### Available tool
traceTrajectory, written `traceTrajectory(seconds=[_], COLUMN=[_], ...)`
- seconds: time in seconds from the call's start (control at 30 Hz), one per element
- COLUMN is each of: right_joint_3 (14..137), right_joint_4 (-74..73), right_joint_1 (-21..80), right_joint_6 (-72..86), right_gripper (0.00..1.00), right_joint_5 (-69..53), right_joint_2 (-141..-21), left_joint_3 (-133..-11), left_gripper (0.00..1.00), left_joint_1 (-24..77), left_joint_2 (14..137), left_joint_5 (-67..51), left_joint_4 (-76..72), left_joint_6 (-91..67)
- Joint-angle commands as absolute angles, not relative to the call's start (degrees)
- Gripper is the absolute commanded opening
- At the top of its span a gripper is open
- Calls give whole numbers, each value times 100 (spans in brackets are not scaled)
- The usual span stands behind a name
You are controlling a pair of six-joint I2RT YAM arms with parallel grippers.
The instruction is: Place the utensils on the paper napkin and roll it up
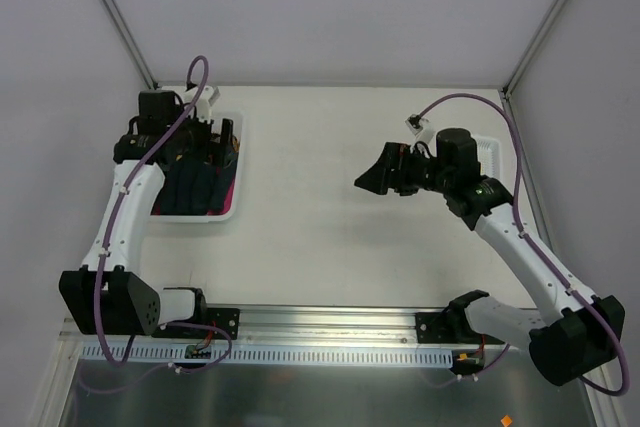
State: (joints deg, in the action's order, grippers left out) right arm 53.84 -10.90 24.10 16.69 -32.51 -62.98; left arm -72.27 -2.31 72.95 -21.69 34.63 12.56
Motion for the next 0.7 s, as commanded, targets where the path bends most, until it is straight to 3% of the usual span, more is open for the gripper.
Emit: traceTrajectory(seconds=[0.0, 0.33, 0.67], right_joint_3=[5774, 5248, 4816], right_joint_4=[-2574, -2989, -2523], right_joint_1=[2382, 2163, 2083], right_joint_6=[380, -273, -264], right_gripper=[99, 99, 99], right_joint_5=[-2218, -1248, -1187], right_joint_2=[-6100, -6310, -6768], left_joint_3=[-7392, -7532, -7119], left_gripper=[99, 99, 99], left_joint_1=[392, 1792, 1898], left_joint_2=[7233, 8252, 8446], left_joint_5=[-2162, -2664, -2875], left_joint_4=[3806, 3568, 2804], left_joint_6=[1494, 1117, 1002])
